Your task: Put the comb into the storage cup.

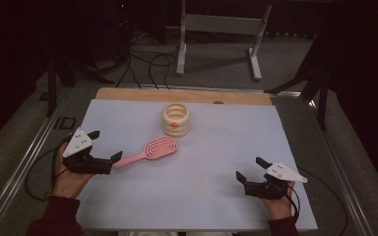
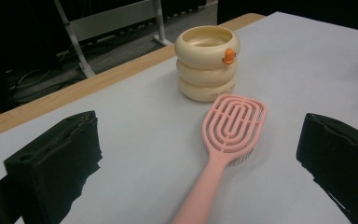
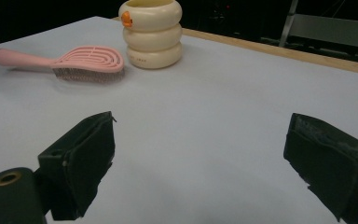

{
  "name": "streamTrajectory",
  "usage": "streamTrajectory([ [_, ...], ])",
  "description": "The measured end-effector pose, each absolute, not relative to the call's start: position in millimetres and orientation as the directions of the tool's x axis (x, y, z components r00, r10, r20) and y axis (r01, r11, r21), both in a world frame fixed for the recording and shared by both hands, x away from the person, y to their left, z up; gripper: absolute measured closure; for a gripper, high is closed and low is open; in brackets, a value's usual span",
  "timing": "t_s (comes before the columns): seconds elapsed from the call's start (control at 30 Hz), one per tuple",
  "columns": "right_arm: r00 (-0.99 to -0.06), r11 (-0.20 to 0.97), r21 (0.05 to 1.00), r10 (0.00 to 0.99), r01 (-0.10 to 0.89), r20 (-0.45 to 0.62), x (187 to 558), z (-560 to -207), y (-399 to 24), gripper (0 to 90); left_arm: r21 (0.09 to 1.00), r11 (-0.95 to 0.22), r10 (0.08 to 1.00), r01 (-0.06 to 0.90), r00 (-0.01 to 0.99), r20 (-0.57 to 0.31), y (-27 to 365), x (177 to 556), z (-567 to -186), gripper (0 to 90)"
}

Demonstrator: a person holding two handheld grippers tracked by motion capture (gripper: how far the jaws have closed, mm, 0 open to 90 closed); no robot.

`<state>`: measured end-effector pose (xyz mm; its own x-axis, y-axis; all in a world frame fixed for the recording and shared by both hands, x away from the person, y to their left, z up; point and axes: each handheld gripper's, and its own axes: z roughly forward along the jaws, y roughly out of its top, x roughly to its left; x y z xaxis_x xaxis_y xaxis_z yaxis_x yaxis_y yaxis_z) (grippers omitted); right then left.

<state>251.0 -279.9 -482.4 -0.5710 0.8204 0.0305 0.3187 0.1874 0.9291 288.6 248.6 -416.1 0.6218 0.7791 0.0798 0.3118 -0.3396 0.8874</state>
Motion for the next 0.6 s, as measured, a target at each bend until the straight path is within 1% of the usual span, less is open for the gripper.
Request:
streamTrajectory([
  [0.27, -0.570, 0.184, 0.929, 0.821, 0.320, 0.033, 251, -482, -281, 8.7, 0.854, -0.397, 0.764, 0.335, 0.637, 0.105, 241, 302, -417, 0.0],
  [0.6, -0.571, 0.183, 0.929, 0.820, 0.322, 0.036, 252, -483, -280, 8.7, 0.828, -0.432, 0.757, 0.358, 0.643, 0.117, 235, 314, -417, 0.1],
])
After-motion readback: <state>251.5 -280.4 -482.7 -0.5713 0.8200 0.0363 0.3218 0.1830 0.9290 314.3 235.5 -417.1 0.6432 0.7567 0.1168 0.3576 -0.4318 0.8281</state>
